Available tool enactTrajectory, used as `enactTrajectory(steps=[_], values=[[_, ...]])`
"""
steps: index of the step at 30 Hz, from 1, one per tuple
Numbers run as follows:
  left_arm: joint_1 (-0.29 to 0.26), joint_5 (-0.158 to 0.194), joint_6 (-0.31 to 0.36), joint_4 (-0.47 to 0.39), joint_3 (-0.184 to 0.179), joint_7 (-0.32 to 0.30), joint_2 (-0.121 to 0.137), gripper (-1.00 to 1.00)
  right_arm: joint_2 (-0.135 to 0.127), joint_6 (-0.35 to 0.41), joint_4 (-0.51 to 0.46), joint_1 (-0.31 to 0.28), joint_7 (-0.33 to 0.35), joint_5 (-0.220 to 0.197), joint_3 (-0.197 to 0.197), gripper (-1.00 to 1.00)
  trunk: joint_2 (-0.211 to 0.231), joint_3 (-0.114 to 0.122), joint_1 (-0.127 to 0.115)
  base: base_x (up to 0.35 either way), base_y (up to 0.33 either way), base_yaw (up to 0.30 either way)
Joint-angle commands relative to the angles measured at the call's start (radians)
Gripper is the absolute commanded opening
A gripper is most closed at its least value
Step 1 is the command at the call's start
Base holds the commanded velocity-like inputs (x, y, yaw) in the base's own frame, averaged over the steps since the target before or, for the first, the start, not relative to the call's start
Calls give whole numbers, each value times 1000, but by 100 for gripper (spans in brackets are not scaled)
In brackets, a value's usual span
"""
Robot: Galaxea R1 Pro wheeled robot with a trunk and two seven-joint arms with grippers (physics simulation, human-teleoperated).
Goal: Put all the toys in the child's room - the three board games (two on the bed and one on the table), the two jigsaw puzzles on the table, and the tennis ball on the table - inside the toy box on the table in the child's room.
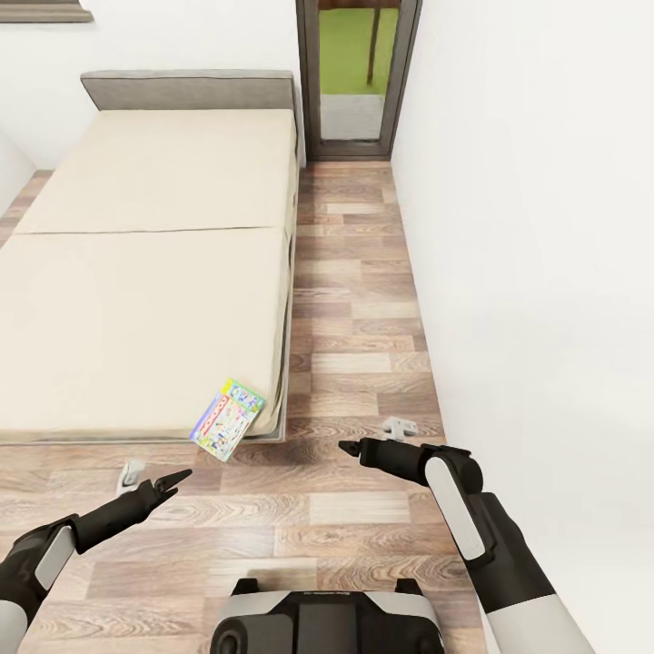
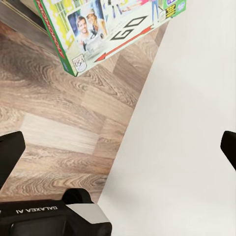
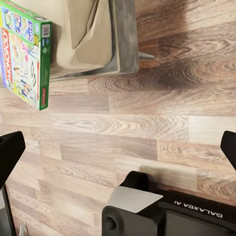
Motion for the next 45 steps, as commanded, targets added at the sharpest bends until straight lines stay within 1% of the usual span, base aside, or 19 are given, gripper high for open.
enactTrajectory(steps=[1,12,23,31,45], values=[[0,4,8,0,1,-2,0,100,0,4,-1,0,3,4,-1,100,-1,-1,0,4,2,0],[0,4,9,0,1,-1,1,100,0,3,-1,0,4,0,-1,100,-1,-1,0,31,0,0],[0,4,8,0,1,-2,1,100,0,0,-1,0,4,-3,-1,100,-1,-12,0,11,0,0],[0,4,8,0,1,-2,1,100,0,-1,-1,0,4,-2,-1,100,-1,-14,0,0,0,0],[0,4,8,0,1,-3,1,100,0,-1,-1,0,4,-3,-1,100,-1,-34,0,0,0,0]])
